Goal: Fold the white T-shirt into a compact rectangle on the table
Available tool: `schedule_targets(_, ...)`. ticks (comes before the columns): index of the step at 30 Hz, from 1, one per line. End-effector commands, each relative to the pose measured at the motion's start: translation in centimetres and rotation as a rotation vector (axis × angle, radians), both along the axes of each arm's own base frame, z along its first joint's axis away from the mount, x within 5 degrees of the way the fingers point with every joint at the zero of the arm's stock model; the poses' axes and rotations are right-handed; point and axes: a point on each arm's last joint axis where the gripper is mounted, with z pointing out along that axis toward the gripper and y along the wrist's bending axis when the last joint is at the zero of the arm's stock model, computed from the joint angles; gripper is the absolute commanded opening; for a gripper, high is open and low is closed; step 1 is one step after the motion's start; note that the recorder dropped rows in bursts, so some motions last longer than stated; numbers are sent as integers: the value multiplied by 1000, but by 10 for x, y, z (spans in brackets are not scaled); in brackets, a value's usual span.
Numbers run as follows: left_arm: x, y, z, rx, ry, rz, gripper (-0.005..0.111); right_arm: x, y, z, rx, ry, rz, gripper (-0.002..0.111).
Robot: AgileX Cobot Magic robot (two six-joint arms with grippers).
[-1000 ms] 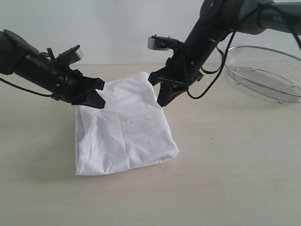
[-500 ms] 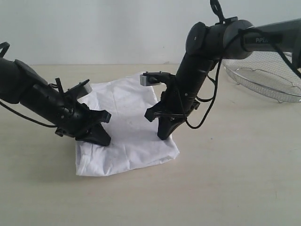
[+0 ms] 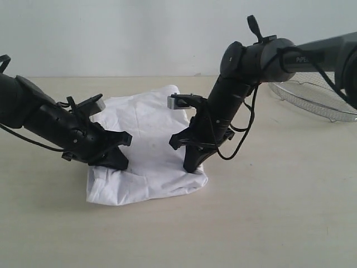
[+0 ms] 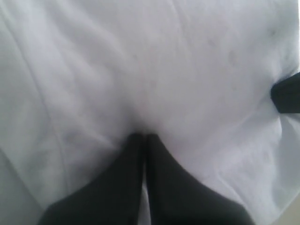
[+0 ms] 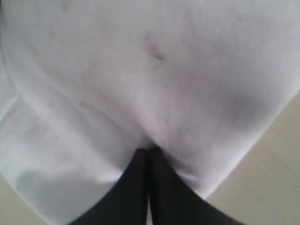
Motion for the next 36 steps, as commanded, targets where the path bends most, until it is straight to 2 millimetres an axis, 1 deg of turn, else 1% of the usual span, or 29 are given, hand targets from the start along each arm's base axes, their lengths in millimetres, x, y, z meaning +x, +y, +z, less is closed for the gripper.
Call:
schedule_targets(1, 10, 14, -39, 149, -34, 33, 5, 6, 6, -22, -7, -60, -22, 0)
schedule_targets(5, 21, 17, -53, 141, -8, 68, 5, 8, 15, -23, -6, -107, -26, 0)
schedule_targets(8, 29, 27, -50, 137, -24, 99, 5, 10, 21, -27, -5, -107, -38, 0)
schedule_targets(10, 34, 38, -48, 141, -33, 132, 5, 16, 25, -32, -2, -105, -61, 0)
schedule_targets(13, 38, 63, -50, 151, -34, 197, 5, 28, 34, -37, 10, -97, -76, 0)
schedule_targets(16, 43, 89, -51, 169, -48, 264, 5, 37, 38, -41, 19, -92, -83, 0)
schedule_targets(20, 53, 107, -58, 168, -50, 303, 5, 48, 47, -46, 33, -82, -89, 0)
schedule_targets(24, 59, 116, -63, 166, -49, 324, 5, 53, 51, -50, 36, -74, -88, 0)
schedule_targets(28, 65, 124, -60, 164, -68, 347, 5, 55, 57, -53, 39, -78, -90, 0)
schedule_targets(32, 70, 127, -55, 143, -71, 338, 5, 56, 60, -51, 41, -84, -89, 0)
schedule_targets(36, 66, 121, -52, 91, -28, 295, 5, 52, 60, -48, 37, -42, -62, 0)
